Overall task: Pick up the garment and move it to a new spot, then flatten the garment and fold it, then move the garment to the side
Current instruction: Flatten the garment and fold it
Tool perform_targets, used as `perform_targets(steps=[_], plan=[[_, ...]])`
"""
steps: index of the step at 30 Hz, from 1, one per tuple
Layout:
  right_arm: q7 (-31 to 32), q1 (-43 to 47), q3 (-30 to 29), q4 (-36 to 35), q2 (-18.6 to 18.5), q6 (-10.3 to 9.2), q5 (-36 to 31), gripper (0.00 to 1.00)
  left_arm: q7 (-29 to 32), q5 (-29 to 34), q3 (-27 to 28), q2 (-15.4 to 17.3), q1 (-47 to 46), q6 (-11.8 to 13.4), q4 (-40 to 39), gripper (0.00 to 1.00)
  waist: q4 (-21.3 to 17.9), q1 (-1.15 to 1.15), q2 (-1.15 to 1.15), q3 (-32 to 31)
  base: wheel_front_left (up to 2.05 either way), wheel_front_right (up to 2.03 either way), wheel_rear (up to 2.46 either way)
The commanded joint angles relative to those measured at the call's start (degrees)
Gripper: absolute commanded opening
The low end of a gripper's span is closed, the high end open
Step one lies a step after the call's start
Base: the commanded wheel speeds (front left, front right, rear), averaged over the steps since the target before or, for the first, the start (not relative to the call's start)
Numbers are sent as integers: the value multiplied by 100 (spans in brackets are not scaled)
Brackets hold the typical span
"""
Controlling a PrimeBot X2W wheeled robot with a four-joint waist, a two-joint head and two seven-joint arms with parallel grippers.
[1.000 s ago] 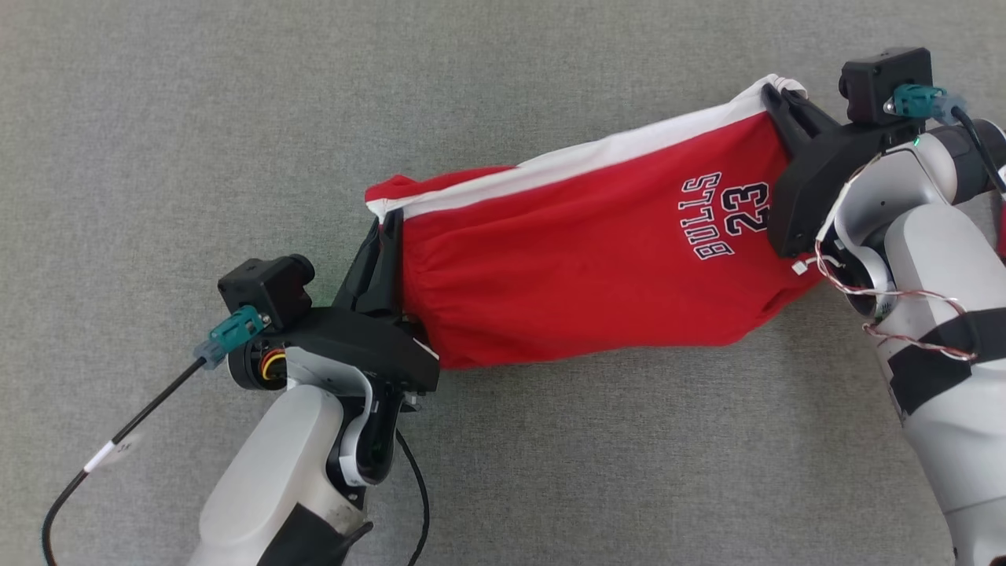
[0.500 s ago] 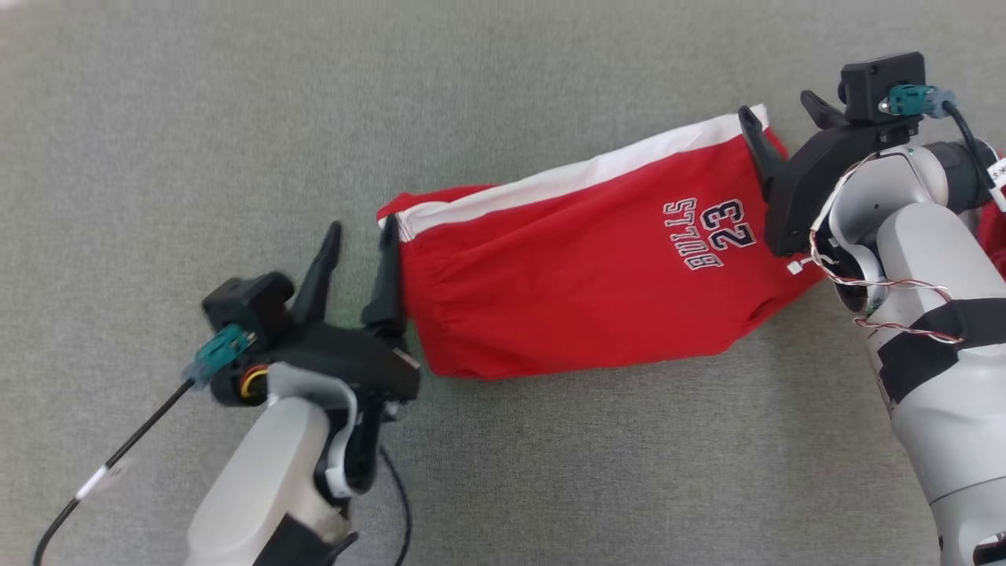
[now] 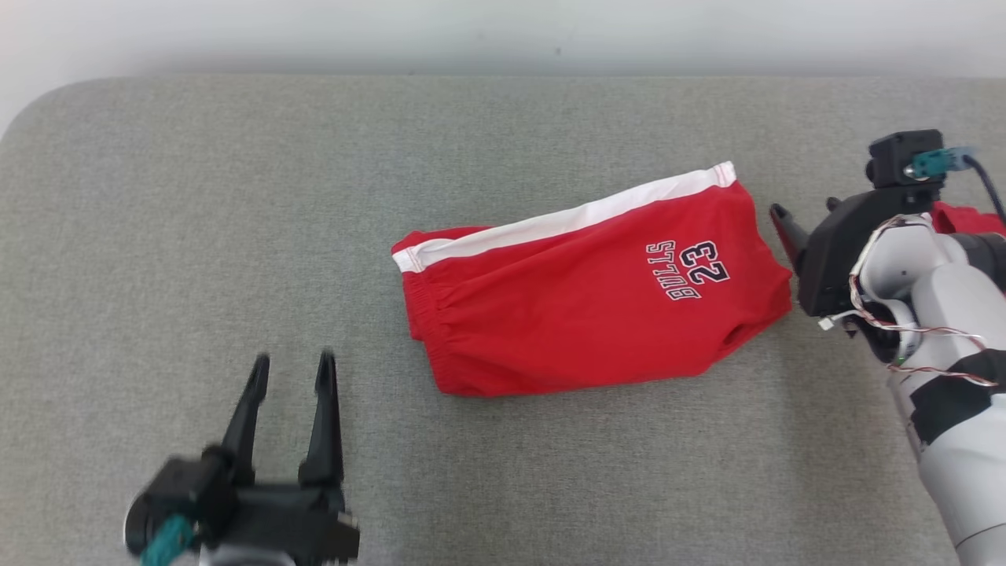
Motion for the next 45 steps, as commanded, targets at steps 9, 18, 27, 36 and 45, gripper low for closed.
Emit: perform_targets(steps=[9,18,27,36,45], plan=[[100,-6,-527,320,-80,-18,-154,100,-13,470,494,-266,1117,-491,-224,100,368,2,1,268,0,0,0],[340,20,-787,638,-12,-18,-393,100,-14,700,598,-466,1435,-743,-133,100,584,2,1,400,0,0,0],[720,185,-884,989,192,-16,-577,100,-14,811,625,-558,1484,-831,-96,100,682,2,1,409,0,0,0],[715,364,-637,864,95,-11,-492,0,-14,846,702,-600,1587,-893,-6,100,711,2,1,373,0,0,0],[81,297,-1003,666,-31,-20,-876,0,-14,860,840,-615,1630,-902,84,100,572,2,1,177,0,0,0]])
